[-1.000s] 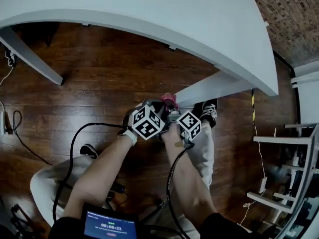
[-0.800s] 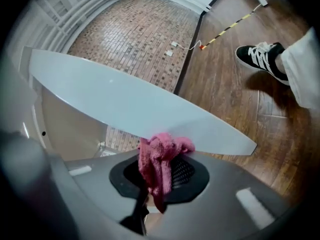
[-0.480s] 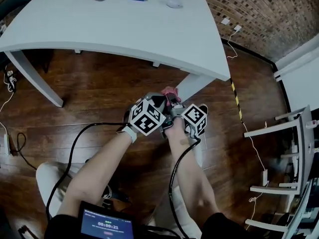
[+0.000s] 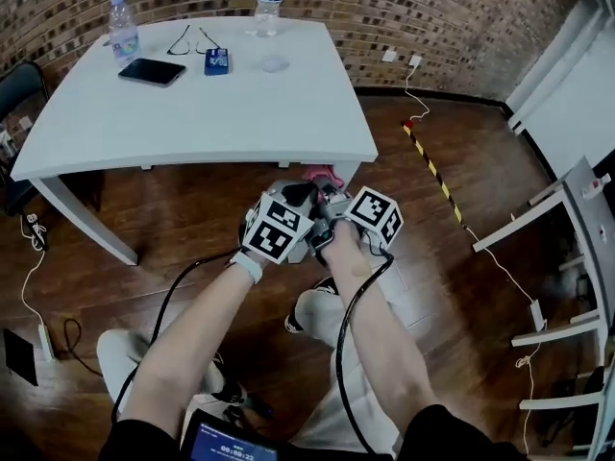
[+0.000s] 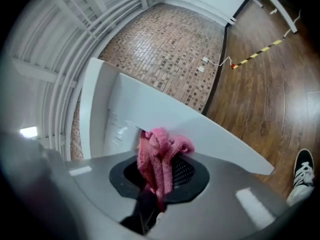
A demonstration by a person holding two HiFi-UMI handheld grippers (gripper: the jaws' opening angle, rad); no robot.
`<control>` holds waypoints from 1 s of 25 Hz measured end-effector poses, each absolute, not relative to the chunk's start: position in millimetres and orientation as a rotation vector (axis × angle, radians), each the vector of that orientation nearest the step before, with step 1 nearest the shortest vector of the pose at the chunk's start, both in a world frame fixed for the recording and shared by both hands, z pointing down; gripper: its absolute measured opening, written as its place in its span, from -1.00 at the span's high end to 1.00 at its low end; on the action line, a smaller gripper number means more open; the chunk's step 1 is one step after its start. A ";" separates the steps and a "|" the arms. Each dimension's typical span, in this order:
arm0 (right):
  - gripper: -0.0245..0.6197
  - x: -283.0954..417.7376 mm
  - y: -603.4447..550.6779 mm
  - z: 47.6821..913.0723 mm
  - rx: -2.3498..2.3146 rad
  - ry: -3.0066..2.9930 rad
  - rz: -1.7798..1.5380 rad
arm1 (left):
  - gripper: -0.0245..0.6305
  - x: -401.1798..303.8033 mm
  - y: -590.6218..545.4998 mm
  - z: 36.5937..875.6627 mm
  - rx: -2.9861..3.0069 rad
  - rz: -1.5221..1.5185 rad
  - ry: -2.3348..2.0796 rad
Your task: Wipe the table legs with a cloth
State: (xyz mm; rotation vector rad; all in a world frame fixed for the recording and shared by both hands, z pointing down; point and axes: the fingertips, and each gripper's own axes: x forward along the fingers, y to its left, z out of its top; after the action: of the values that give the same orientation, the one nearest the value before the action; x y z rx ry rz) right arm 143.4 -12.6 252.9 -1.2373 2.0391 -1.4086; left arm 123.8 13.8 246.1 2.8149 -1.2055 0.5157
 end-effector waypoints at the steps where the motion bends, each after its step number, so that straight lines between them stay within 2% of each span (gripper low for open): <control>1: 0.77 142.9 -11.6 245.2 -1.245 2.059 -1.392 | 0.93 124.2 14.6 239.5 2.815 0.504 -1.209; 8: 0.77 145.3 11.5 218.3 -1.286 2.054 -1.364 | 0.93 126.1 36.0 215.7 2.801 0.413 -1.167; 13: 0.77 182.2 29.8 183.9 -1.456 2.077 -1.123 | 0.93 155.0 57.1 189.8 2.866 0.287 -1.058; 16: 0.77 180.4 19.7 175.8 -1.494 2.140 -1.072 | 0.93 156.2 51.0 182.2 2.860 0.252 -1.038; 19: 0.78 145.6 16.5 171.7 -1.529 2.217 -1.029 | 0.93 119.6 43.1 176.9 2.790 0.206 -1.102; 25: 0.78 7.6 24.2 169.1 -1.574 2.320 -0.879 | 0.93 -23.7 41.6 178.0 2.681 0.184 -1.277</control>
State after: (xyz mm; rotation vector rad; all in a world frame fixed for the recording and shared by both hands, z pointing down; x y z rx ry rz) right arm 7.6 24.2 169.1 -1.5738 2.3198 -0.8794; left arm -23.7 41.6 178.0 2.6808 -1.2769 0.1838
